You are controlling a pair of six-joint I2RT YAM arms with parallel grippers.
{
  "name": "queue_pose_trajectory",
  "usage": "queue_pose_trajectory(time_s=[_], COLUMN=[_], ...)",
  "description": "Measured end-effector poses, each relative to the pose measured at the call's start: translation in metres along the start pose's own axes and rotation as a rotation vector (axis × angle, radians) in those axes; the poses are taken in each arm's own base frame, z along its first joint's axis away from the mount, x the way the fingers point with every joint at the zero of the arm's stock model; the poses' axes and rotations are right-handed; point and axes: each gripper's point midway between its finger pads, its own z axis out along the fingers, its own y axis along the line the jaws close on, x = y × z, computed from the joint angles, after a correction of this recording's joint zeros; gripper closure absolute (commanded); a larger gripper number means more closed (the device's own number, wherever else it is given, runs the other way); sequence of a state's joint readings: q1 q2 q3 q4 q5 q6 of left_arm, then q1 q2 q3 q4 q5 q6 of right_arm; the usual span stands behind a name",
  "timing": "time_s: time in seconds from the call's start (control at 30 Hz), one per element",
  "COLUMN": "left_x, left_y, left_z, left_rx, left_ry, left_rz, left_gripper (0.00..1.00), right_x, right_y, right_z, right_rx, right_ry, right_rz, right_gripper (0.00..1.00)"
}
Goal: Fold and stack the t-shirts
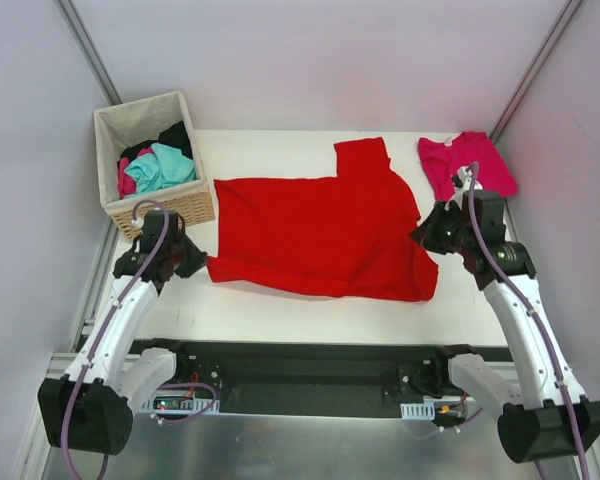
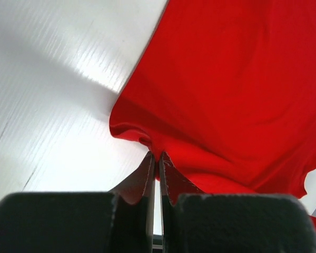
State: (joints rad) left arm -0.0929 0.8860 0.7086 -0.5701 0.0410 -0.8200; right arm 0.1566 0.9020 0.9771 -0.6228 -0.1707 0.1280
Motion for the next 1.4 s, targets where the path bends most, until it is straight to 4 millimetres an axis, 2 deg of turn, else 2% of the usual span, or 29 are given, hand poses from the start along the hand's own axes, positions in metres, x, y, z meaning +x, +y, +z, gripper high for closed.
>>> queue_pose_trajectory(time_s=[0.17,0.3,0.5,0.73,0.9,1.07,1.23,1.4], left_x=[-0.015,-0.026,-0.036,-0.049,-0.058,-0.061,-0.056,-0.046], left_y=[-0.016,-0.029,-0.042,-0.057,-0.069,-0.075,-0.068,-0.057], left_z=[0.009,0.012,-0.002,-0.051,-0.093,-0.116,-0.122,-0.116], left_rx=[0.001,0.012,0.067,0.180,0.242,0.263,0.253,0.236], left_ry=[-0.001,-0.010,-0.057,-0.162,-0.225,-0.246,-0.239,-0.220], left_rz=[0.000,0.001,0.011,0.043,0.067,0.076,0.086,0.086], left_gripper=[1.00,1.00,1.00,1.00,1.00,1.00,1.00,1.00], right_x=[-0.016,-0.031,-0.056,-0.074,-0.070,-0.062,-0.056,-0.052], right_y=[0.006,0.013,0.027,0.049,0.068,0.076,0.081,0.081], right_z=[0.024,0.033,0.020,-0.010,-0.027,-0.032,-0.040,-0.049], right_rx=[-0.012,-0.028,-0.064,-0.118,-0.172,-0.196,-0.208,-0.208], right_ry=[0.021,0.011,-0.055,-0.130,-0.141,-0.122,-0.121,-0.128], right_rz=[0.002,-0.001,-0.016,-0.049,-0.086,-0.105,-0.120,-0.127], right_gripper=[0.99,0.99,0.99,0.99,0.99,0.99,0.99,0.99])
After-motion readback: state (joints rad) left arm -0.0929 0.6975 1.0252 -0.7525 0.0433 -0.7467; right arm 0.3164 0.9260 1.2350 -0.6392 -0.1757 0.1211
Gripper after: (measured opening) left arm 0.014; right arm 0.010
